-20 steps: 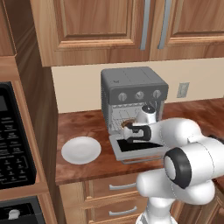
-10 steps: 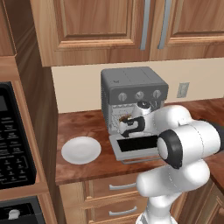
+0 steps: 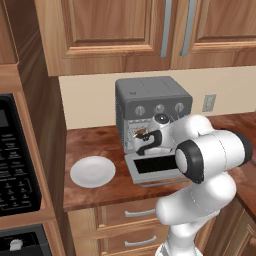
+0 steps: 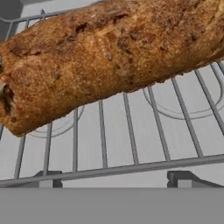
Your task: Pull the toaster oven rack outwards. Pick up the baguette from the plate and place it on the toaster oven rack. Close the toaster oven door fully and set the temperature to the lowest setting.
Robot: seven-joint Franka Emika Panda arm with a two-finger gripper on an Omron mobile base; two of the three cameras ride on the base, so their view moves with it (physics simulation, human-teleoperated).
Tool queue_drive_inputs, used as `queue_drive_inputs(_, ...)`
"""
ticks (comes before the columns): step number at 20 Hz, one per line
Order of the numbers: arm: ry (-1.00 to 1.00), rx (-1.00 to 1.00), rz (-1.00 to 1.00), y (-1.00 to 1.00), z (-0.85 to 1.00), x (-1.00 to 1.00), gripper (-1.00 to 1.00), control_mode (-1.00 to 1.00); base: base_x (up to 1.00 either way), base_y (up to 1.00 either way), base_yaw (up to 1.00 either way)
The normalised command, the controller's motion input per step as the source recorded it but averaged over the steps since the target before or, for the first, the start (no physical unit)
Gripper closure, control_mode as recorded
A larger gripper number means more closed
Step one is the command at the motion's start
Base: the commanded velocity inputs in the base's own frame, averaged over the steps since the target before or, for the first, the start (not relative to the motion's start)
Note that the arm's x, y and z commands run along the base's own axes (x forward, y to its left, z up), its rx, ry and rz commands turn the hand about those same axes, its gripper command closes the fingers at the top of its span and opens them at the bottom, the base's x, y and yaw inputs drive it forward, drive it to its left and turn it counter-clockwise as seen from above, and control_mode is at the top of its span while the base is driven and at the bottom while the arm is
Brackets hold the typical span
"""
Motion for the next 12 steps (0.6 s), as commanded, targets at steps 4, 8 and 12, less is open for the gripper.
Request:
queue_drive_inputs(4, -0.04, 0.00, -0.01, 0.01, 0.00, 0.58, -1.00, -1.00, 0.00, 0.00, 0.00)
queue_drive_inputs(8, 0.00, 0.00, -0.01, 0.00, 0.00, 0.49, -1.00, -1.00, 0.00, 0.00, 0.00)
queue_drive_inputs(12, 0.00, 0.01, -0.05, -0.02, 0.13, -0.31, -1.00, -1.00, 0.00, 0.00, 0.00)
